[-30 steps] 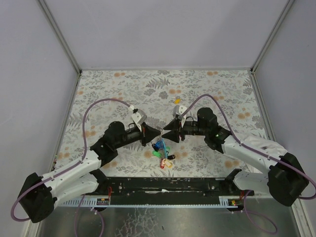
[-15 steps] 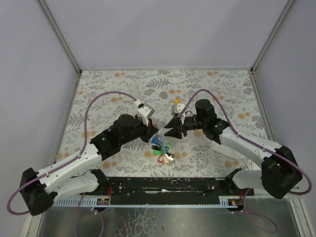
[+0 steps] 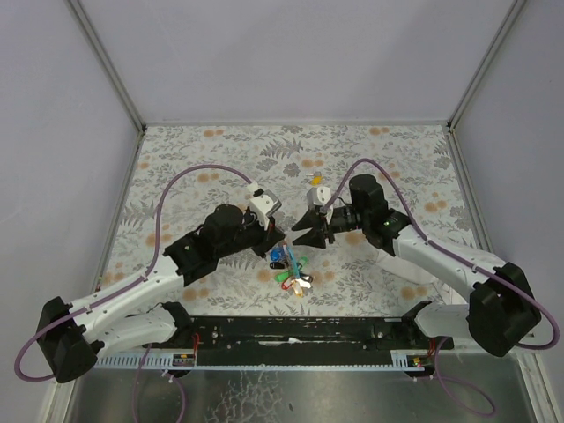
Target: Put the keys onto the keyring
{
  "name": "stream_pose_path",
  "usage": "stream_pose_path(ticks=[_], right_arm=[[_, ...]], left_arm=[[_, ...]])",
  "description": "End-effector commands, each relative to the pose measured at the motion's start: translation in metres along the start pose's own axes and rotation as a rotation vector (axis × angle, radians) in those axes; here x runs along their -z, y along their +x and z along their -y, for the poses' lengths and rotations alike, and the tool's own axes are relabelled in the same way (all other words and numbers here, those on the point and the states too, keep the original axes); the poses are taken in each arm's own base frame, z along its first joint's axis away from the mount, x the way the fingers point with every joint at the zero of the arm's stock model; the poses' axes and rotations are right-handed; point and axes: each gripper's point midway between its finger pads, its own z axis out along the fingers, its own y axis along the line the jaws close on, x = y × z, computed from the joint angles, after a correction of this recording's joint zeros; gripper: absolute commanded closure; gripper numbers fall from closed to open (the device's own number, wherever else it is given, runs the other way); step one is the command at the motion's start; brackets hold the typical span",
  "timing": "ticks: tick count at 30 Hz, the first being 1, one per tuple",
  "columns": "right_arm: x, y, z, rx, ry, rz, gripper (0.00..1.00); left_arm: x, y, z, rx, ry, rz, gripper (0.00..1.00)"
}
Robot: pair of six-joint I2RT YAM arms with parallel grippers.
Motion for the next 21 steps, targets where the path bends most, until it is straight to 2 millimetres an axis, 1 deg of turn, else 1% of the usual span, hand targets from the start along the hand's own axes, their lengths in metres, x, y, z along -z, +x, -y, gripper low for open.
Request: stream_pose_path(ticks=[1,4,14,21], right_arm=[[-0.002,-0.019,0.004,0.072,-0.033,0.034,0.55],[-0.005,-0.017,0.006,0.064,-0.052,0.026,0.56],[-0.014,-0.006,0.008,0.020,-0.113,-0.001,0.65],[-0.016,-0.004,0.002,0.000,-0.162,-0.001,0.72]], left_arm=[[-0.001,-0.026,0.015,-0.058,0.082,0.095,1.00],[-0.001,-0.028,0.020,-0.063,0.106,0.097,1.00],[0.000,-0.031,0.024,-0.070,0.129,0.106,1.00],[-0.006,-0.028,0.024,-0.070,0.138,0.099,1.00]])
